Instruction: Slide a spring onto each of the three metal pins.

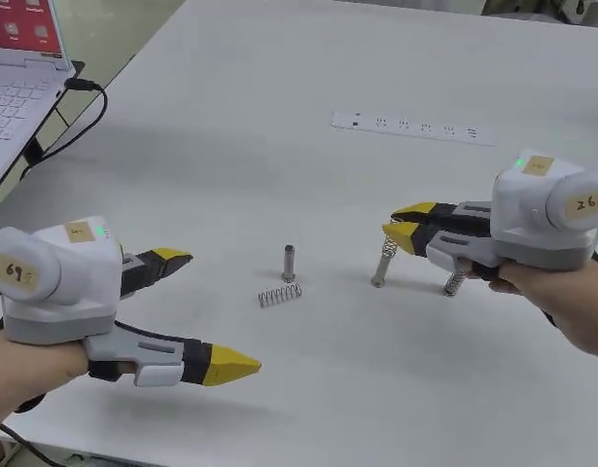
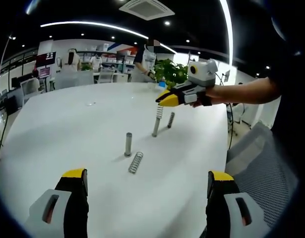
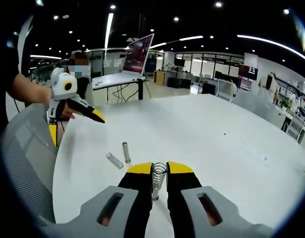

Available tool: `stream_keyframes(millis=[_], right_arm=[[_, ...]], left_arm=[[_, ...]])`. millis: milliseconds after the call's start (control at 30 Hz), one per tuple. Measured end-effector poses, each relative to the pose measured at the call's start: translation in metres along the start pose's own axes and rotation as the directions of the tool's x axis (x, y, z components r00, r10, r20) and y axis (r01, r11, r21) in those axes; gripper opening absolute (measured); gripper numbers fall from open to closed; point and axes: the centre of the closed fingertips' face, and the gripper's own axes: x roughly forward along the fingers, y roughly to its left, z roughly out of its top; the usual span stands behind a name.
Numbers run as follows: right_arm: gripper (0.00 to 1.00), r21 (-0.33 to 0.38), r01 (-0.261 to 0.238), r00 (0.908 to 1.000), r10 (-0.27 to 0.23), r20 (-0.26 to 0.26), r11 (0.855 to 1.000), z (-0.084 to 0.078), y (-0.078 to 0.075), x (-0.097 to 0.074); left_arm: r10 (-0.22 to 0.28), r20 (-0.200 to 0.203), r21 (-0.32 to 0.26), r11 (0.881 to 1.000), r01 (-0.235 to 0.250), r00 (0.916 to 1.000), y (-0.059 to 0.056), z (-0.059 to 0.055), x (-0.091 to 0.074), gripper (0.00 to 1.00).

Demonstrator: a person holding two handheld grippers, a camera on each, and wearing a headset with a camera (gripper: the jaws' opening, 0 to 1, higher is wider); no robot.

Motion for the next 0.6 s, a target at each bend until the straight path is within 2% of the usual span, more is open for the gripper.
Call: stream_keyframes(millis=[600], right_arm=[[0.08,0.013,-0.007,0.9995,0.008,-0.031,1.0,-0.015,0.003,0.005]], left_arm=[[-0.002,-0.004,-0.003,1.0,0.002,1.0,0.001,-0.002,0.0,0.98]])
